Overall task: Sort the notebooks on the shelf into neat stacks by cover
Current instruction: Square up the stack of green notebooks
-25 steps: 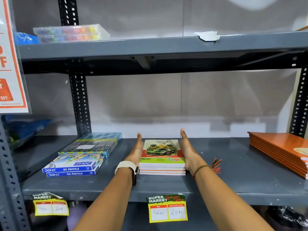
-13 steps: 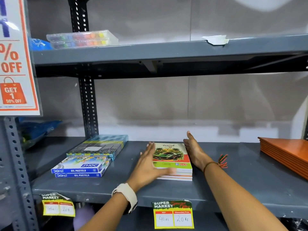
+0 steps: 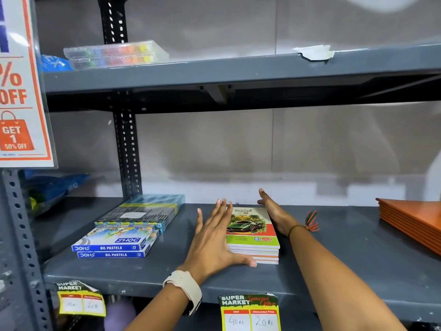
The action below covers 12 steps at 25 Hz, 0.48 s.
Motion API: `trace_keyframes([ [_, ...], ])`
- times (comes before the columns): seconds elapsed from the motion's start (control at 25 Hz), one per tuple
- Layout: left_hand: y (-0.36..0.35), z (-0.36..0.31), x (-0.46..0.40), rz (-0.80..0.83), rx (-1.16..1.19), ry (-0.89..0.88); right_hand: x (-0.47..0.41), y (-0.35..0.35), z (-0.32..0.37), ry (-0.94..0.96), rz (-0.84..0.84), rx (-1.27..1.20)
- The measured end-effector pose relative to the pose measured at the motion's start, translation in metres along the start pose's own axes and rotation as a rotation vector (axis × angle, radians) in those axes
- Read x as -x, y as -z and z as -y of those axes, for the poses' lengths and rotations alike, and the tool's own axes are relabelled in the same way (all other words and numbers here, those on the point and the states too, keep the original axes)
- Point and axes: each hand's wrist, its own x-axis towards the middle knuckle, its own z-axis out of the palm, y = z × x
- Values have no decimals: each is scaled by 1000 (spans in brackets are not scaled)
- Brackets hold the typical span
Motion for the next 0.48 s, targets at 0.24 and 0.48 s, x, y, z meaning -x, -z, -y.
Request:
trace_keyframes([
  [0.24, 1, -1, -1, 3, -18, 17, -14, 1, -5, 5, -51, 60],
  [0.48, 0, -1, -1, 17, -34, 22, -33, 5, -17, 26, -22, 72],
])
